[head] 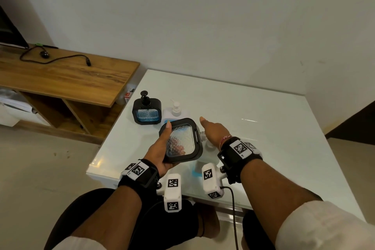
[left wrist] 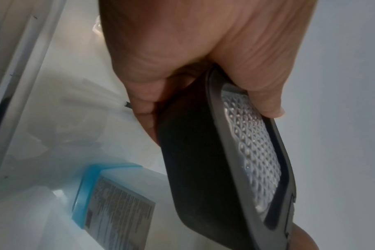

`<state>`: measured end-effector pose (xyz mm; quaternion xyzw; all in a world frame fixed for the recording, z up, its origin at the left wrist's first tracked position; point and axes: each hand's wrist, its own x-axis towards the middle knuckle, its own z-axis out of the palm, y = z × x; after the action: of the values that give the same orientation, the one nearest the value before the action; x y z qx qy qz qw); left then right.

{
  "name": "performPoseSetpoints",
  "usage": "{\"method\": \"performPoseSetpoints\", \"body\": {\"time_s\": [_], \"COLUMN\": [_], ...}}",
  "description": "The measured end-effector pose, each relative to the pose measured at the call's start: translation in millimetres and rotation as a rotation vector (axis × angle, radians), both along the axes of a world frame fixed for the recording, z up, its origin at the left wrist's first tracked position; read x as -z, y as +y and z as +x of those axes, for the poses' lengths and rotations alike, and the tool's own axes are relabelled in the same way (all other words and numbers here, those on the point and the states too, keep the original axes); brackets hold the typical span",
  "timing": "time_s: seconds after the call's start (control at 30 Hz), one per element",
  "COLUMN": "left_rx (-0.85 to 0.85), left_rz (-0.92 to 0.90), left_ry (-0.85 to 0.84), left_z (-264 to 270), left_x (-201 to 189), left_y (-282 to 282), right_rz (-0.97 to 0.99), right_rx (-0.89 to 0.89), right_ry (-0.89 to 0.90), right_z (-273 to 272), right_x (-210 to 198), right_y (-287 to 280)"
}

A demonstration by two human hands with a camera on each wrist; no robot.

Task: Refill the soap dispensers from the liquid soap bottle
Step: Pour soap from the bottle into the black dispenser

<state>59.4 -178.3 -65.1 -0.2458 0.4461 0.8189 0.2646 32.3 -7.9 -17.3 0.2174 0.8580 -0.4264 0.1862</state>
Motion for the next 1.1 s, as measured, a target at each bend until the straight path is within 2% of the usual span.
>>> {"method": "performPoseSetpoints", "body": {"time_s": [0.17,0.33,0.6,0.73,0.9,1.1], "left_rx": [-0.006,0.002,0.012,-0.002,0.008,0.0], "left_rz": [0.002,-0.073,-0.084,-0.103,-0.096,-0.101], "left_ry": [0.002,-0.006,-0.012,-0.003,-0.005,0.002], "left_z": [-0.6,-1.4,0.1,-1.7,0.1,-1.6], "left_x": [0.1,1.9,1.5,-1.8,-2.7,-4.2], "left_y": [-0.1,1.7,2.0,3.0,2.5,0.5], "right_rz": [-0.067,0.068,-0.093,0.001,-0.011,0.091], "right_rx": [-0.004,0.007,-0.002,-0.011,-0.022,-0.051], "right_ry": [0.015,-0.021,-0.041,0.006,0.016,0.035], "right_z": [-1.2,2.4,4.6,3.7,3.6,-1.0], "right_x": [-4.2,0.4,-7.8,-4.1,-5.5,-3.0], "right_y": [1.1,-3.4,1.2,1.5,2.5,0.5]}}
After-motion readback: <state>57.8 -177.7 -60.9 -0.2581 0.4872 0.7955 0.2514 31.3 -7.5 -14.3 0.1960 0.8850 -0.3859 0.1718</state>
